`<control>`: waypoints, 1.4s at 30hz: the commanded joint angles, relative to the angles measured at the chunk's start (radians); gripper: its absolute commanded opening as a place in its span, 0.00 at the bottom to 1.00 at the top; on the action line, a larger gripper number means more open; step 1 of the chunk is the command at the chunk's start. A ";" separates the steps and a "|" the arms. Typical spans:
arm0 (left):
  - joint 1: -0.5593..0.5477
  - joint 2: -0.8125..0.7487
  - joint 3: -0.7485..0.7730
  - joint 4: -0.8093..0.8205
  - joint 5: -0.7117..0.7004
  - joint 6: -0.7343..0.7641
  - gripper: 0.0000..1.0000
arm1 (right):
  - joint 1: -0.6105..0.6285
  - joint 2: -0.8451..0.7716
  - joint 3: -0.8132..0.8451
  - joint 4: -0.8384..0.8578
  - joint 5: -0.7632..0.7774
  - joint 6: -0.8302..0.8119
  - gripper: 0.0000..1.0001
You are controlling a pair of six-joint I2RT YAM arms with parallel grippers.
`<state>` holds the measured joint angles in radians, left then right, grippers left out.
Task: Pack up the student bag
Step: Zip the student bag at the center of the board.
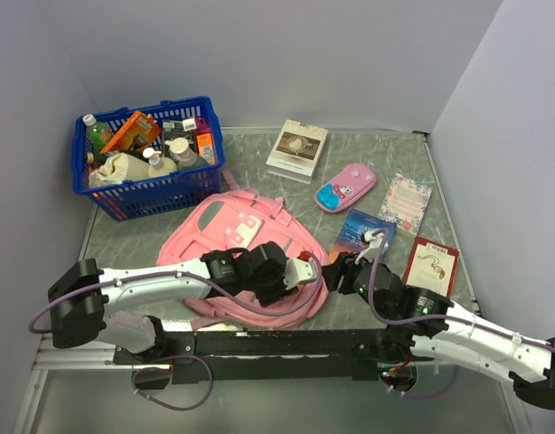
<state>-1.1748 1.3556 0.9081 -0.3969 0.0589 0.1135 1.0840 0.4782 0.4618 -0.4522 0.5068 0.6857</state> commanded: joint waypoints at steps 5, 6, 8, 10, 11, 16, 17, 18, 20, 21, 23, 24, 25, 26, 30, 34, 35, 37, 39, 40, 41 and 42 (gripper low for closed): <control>-0.002 0.112 0.026 0.061 -0.122 0.041 0.09 | 0.007 -0.032 -0.002 -0.017 0.006 -0.029 0.62; -0.002 0.125 0.035 0.066 -0.123 0.049 0.03 | 0.007 -0.029 0.004 -0.019 0.007 -0.040 0.62; -0.002 0.129 0.051 0.049 -0.137 0.090 0.01 | 0.005 -0.021 0.008 -0.004 -0.007 -0.060 0.62; -0.002 0.134 0.087 0.015 -0.168 0.126 0.01 | 0.007 -0.018 0.002 0.020 -0.016 -0.104 0.63; 0.003 0.132 0.103 -0.028 -0.177 0.132 0.01 | 0.007 -0.020 -0.002 0.045 -0.022 -0.129 0.63; 0.040 0.071 0.175 -0.098 -0.165 0.106 0.01 | 0.007 -0.003 -0.023 0.141 -0.040 -0.219 0.64; 0.040 0.059 0.186 -0.126 -0.154 0.097 0.14 | 0.001 0.005 -0.020 0.141 -0.039 -0.227 0.64; 0.038 0.053 0.184 -0.137 -0.134 0.066 0.56 | -0.002 0.022 -0.009 0.136 -0.039 -0.227 0.64; 0.032 0.021 0.145 -0.135 -0.068 0.034 0.74 | -0.010 0.036 0.008 0.116 -0.036 -0.222 0.64; 0.027 0.007 0.121 -0.128 -0.048 0.026 0.77 | -0.012 0.043 0.014 0.101 -0.025 -0.218 0.64; 0.018 -0.032 0.060 -0.109 -0.041 0.023 0.80 | -0.019 0.040 0.023 0.075 -0.016 -0.183 0.63; 0.018 -0.042 0.045 -0.105 -0.037 0.020 0.80 | -0.021 0.022 0.021 0.045 -0.004 -0.163 0.63; 0.014 -0.070 0.031 -0.099 -0.030 0.020 0.80 | -0.022 0.008 0.017 0.037 0.001 -0.128 0.63; 0.007 -0.088 -0.001 -0.091 -0.016 0.020 0.80 | -0.024 -0.015 -0.004 0.035 0.002 -0.112 0.64; -0.057 -0.200 -0.110 0.024 -0.033 0.083 0.81 | -0.026 -0.178 -0.060 0.047 0.016 -0.054 0.67; -0.071 -0.162 -0.146 0.047 -0.070 0.101 0.82 | -0.026 -0.251 -0.061 0.029 0.029 -0.037 0.67; -0.071 -0.145 -0.138 0.052 -0.088 0.100 0.82 | -0.024 -0.250 -0.048 0.020 0.033 -0.037 0.67; -0.071 -0.130 -0.138 0.094 -0.090 0.097 0.83 | -0.026 -0.236 -0.031 0.003 0.035 -0.034 0.67; -0.071 -0.124 -0.144 0.139 -0.090 0.097 0.82 | -0.026 -0.208 -0.009 -0.014 0.033 -0.035 0.67; -0.071 -0.107 -0.138 0.153 -0.106 0.095 0.82 | -0.026 -0.199 -0.002 -0.016 0.032 -0.040 0.67; -0.071 -0.096 -0.132 0.158 -0.113 0.095 0.82 | -0.026 -0.184 0.008 -0.013 0.027 -0.043 0.67; -0.071 -0.089 -0.132 0.167 -0.122 0.100 0.82 | -0.027 -0.179 0.014 -0.013 0.027 -0.043 0.67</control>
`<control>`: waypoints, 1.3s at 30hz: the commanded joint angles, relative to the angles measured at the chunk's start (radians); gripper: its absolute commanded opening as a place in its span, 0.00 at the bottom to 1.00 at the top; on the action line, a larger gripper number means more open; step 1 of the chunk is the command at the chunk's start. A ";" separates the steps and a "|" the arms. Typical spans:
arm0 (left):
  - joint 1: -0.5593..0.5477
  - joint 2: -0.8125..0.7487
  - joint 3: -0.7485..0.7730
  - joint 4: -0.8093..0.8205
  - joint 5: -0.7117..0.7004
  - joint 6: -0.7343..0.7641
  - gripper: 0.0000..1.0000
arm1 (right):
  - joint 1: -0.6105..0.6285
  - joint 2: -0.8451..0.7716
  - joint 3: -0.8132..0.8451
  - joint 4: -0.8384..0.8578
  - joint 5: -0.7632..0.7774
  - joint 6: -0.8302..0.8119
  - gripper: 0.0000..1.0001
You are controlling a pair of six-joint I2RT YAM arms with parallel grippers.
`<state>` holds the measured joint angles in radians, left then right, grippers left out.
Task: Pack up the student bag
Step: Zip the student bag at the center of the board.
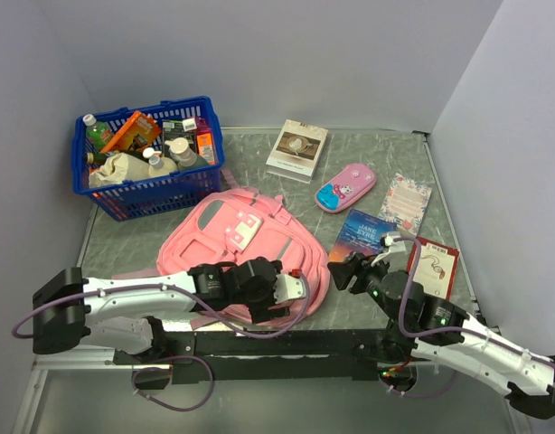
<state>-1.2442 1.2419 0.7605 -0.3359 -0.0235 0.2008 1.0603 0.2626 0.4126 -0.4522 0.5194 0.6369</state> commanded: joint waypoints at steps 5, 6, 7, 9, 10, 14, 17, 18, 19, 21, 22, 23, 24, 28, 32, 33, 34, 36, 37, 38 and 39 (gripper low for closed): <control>-0.001 0.093 0.043 0.113 -0.046 0.055 0.79 | -0.002 0.038 0.060 0.004 0.002 0.004 0.67; -0.001 0.129 0.040 0.115 -0.049 0.061 0.79 | -0.003 0.036 0.057 0.012 -0.004 0.003 0.67; 0.000 0.143 0.033 0.113 -0.055 0.066 0.79 | -0.002 0.033 0.054 0.015 -0.005 0.003 0.67; 0.000 0.151 0.014 0.136 -0.058 0.084 0.78 | 0.000 0.030 0.057 0.004 -0.009 0.004 0.67; -0.001 0.148 -0.003 0.138 -0.061 0.091 0.74 | -0.002 0.029 0.063 0.001 -0.009 0.001 0.67; 0.008 0.133 -0.007 0.129 -0.101 0.115 0.32 | -0.002 0.027 0.081 -0.002 -0.002 -0.026 0.66; 0.034 0.099 0.043 0.103 -0.128 0.152 0.01 | 0.000 0.035 0.089 0.021 -0.009 -0.057 0.66; 0.058 0.081 0.089 0.062 -0.122 0.164 0.01 | -0.002 0.041 0.091 0.029 -0.013 -0.084 0.66; 0.068 0.068 0.108 0.049 -0.121 0.196 0.01 | -0.002 0.055 0.097 0.047 -0.027 -0.098 0.66; 0.077 0.004 0.149 0.012 -0.084 0.250 0.01 | 0.000 0.075 0.106 0.072 -0.051 -0.170 0.66; 0.078 -0.024 0.155 -0.011 -0.076 0.325 0.01 | -0.002 0.102 0.121 0.092 -0.071 -0.195 0.66; 0.078 -0.053 0.163 -0.026 -0.061 0.359 0.01 | -0.003 0.119 0.130 0.104 -0.084 -0.224 0.66; 0.086 -0.108 0.180 -0.043 -0.026 0.394 0.01 | -0.003 0.136 0.150 0.118 -0.102 -0.276 0.66; 0.111 -0.223 0.218 -0.193 0.016 0.529 0.01 | -0.014 0.246 0.193 0.178 -0.223 -0.373 0.66; 0.137 -0.343 0.229 -0.314 0.095 0.597 0.01 | -0.029 0.326 0.212 0.246 -0.440 -0.445 0.67; 0.137 -0.363 0.224 -0.325 0.115 0.603 0.01 | -0.031 0.358 0.222 0.257 -0.476 -0.460 0.67; 0.137 -0.383 0.215 -0.331 0.153 0.617 0.01 | -0.034 0.375 0.232 0.262 -0.504 -0.470 0.67; 0.137 -0.430 0.194 -0.344 0.186 0.635 0.01 | -0.045 0.424 0.267 0.270 -0.577 -0.499 0.68; 0.135 -0.440 0.188 -0.342 0.195 0.632 0.01 | -0.046 0.440 0.281 0.270 -0.603 -0.509 0.68; 0.134 -0.443 0.186 -0.347 0.198 0.629 0.01 | -0.054 0.455 0.293 0.271 -0.627 -0.520 0.68; 0.135 -0.440 0.191 -0.353 0.203 0.620 0.01 | -0.057 0.483 0.317 0.271 -0.665 -0.525 0.68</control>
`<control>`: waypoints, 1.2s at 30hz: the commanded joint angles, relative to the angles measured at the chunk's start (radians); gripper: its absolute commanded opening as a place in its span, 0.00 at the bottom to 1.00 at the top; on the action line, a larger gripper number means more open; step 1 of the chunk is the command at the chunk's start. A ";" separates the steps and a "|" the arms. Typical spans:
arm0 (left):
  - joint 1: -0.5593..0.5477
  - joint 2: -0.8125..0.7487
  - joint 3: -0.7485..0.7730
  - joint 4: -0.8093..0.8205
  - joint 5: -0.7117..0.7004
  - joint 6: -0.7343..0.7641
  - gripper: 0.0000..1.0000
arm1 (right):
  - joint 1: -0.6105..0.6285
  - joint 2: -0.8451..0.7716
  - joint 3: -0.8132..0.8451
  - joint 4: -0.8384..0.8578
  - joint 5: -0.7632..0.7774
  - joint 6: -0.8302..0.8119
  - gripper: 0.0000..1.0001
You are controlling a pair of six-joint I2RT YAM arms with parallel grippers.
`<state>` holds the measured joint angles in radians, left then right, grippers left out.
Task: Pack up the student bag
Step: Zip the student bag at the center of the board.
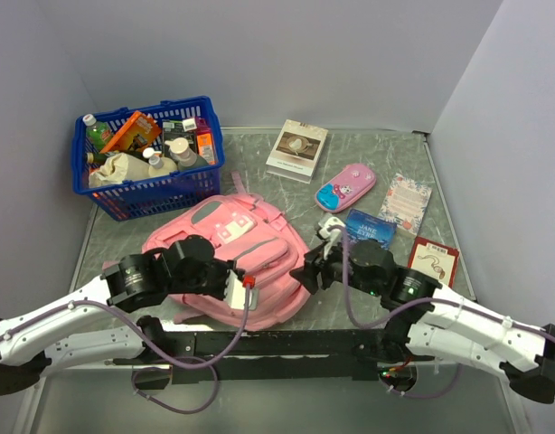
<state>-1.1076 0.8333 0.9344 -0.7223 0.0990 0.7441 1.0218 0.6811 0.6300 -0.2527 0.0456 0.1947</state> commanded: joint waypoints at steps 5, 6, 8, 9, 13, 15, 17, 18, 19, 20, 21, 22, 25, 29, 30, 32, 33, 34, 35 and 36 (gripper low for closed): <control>-0.001 -0.007 0.040 0.024 0.096 0.063 0.01 | -0.049 0.147 0.140 0.075 -0.311 -0.069 0.68; -0.001 -0.010 0.034 0.041 0.094 0.057 0.01 | -0.054 0.172 0.140 0.078 -0.328 -0.063 0.68; -0.001 -0.017 0.020 0.049 0.088 0.057 0.01 | -0.054 0.190 0.135 0.084 -0.357 -0.040 0.66; -0.001 -0.019 0.017 0.055 0.087 0.057 0.01 | -0.054 0.202 0.129 0.087 -0.360 -0.031 0.65; -0.001 -0.029 0.003 0.061 0.084 0.054 0.01 | -0.054 0.184 0.073 0.136 -0.371 0.012 0.62; -0.001 -0.034 0.000 0.063 0.087 0.057 0.01 | -0.055 0.167 0.030 0.161 -0.362 0.020 0.62; -0.001 -0.040 -0.008 0.052 0.093 0.064 0.01 | -0.055 0.175 0.002 0.193 -0.355 0.023 0.62; -0.001 -0.042 -0.009 0.049 0.097 0.072 0.01 | -0.055 0.181 -0.003 0.200 -0.354 0.022 0.62; -0.001 -0.049 -0.019 0.052 0.096 0.070 0.01 | -0.055 0.189 -0.007 0.213 -0.355 0.015 0.62; -0.001 -0.051 -0.025 0.058 0.094 0.067 0.01 | -0.057 0.207 -0.013 0.234 -0.360 0.014 0.62; -0.001 -0.054 -0.026 0.060 0.094 0.069 0.01 | -0.057 0.216 -0.015 0.243 -0.359 0.012 0.61; -0.001 -0.053 -0.031 0.061 0.096 0.069 0.01 | -0.060 0.227 -0.016 0.248 -0.359 0.011 0.61; -0.001 -0.051 -0.034 0.069 0.103 0.058 0.01 | -0.063 0.258 -0.026 0.297 -0.365 0.009 0.61; -0.003 -0.053 -0.040 0.072 0.110 0.063 0.01 | -0.068 0.290 -0.036 0.339 -0.385 0.012 0.60; -0.003 -0.053 -0.042 0.076 0.108 0.063 0.01 | -0.071 0.296 -0.036 0.348 -0.389 0.012 0.59; -0.003 -0.049 -0.042 0.075 0.114 0.067 0.01 | -0.071 0.316 -0.042 0.359 -0.403 0.015 0.59; -0.003 -0.051 -0.042 0.073 0.114 0.067 0.01 | -0.072 0.322 -0.046 0.366 -0.409 0.017 0.58; -0.005 -0.049 -0.042 0.075 0.114 0.067 0.01 | -0.072 0.327 -0.049 0.380 -0.417 0.020 0.57; -0.005 -0.049 -0.043 0.077 0.114 0.061 0.01 | -0.071 0.336 -0.055 0.391 -0.420 0.023 0.57; -0.005 -0.049 -0.043 0.078 0.113 0.061 0.01 | -0.072 0.340 -0.056 0.395 -0.421 0.026 0.56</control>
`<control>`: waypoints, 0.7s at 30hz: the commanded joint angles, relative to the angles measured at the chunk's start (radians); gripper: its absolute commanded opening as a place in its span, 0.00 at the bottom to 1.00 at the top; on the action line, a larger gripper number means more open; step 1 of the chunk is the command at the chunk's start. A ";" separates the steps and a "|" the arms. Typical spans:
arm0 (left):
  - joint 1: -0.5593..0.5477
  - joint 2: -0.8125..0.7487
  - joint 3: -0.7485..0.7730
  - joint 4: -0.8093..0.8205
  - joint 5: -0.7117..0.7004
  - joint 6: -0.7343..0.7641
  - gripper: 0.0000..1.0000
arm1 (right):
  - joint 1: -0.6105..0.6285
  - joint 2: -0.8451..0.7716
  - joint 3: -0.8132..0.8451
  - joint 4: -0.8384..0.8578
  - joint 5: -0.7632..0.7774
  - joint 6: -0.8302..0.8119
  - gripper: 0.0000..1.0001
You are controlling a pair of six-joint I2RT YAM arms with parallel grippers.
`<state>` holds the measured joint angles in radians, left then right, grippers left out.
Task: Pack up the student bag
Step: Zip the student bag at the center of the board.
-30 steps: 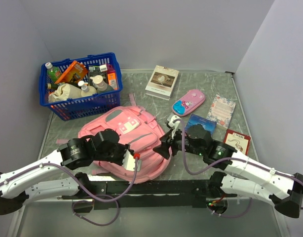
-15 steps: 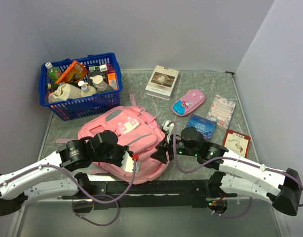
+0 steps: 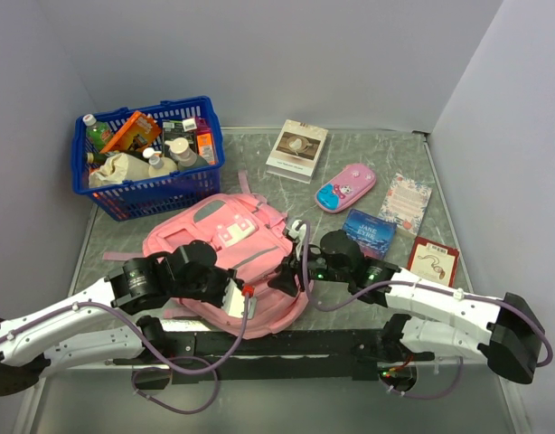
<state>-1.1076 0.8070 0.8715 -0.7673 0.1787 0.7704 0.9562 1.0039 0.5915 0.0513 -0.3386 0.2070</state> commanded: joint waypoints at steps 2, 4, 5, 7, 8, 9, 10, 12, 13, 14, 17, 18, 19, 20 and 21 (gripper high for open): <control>-0.006 -0.022 0.017 0.126 0.031 0.029 0.01 | -0.007 0.024 -0.024 0.113 -0.046 0.022 0.55; -0.008 -0.019 0.018 0.128 0.031 0.024 0.01 | -0.008 0.029 -0.028 0.127 -0.054 0.028 0.53; -0.008 -0.019 0.020 0.129 0.031 0.020 0.01 | -0.007 0.036 -0.036 0.142 -0.062 0.031 0.53; -0.009 -0.016 0.021 0.134 0.031 0.018 0.01 | -0.007 0.042 -0.042 0.153 -0.076 0.042 0.50; -0.011 -0.012 0.021 0.135 0.031 0.014 0.01 | -0.008 0.050 -0.044 0.166 -0.089 0.045 0.50; -0.011 -0.008 0.021 0.137 0.033 0.009 0.01 | -0.007 0.052 -0.044 0.173 -0.099 0.051 0.48; -0.014 -0.006 0.023 0.140 0.033 0.006 0.01 | -0.007 0.055 -0.045 0.177 -0.106 0.054 0.47; -0.017 0.001 0.023 0.146 0.033 -0.002 0.01 | -0.007 0.061 -0.044 0.182 -0.120 0.057 0.43; -0.018 0.003 0.023 0.149 0.033 -0.003 0.01 | -0.007 0.064 -0.045 0.183 -0.125 0.060 0.42; -0.020 0.004 0.023 0.151 0.034 -0.005 0.01 | -0.007 0.067 -0.048 0.185 -0.126 0.063 0.40; -0.024 0.012 0.027 0.152 0.035 -0.002 0.01 | -0.007 0.059 -0.070 0.194 -0.114 0.074 0.35; -0.026 0.015 0.029 0.152 0.035 -0.002 0.01 | -0.008 0.055 -0.074 0.197 -0.099 0.078 0.34; -0.028 0.017 0.029 0.154 0.036 -0.002 0.01 | -0.007 0.049 -0.084 0.197 -0.093 0.080 0.33; -0.028 0.018 0.029 0.154 0.038 -0.002 0.01 | -0.007 0.047 -0.087 0.196 -0.079 0.081 0.28; -0.029 0.021 0.032 0.157 0.038 -0.003 0.01 | -0.007 0.044 -0.090 0.188 -0.063 0.083 0.26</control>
<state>-1.1248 0.8318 0.8696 -0.7670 0.1795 0.7547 0.9527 1.0668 0.5259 0.1986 -0.4160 0.2684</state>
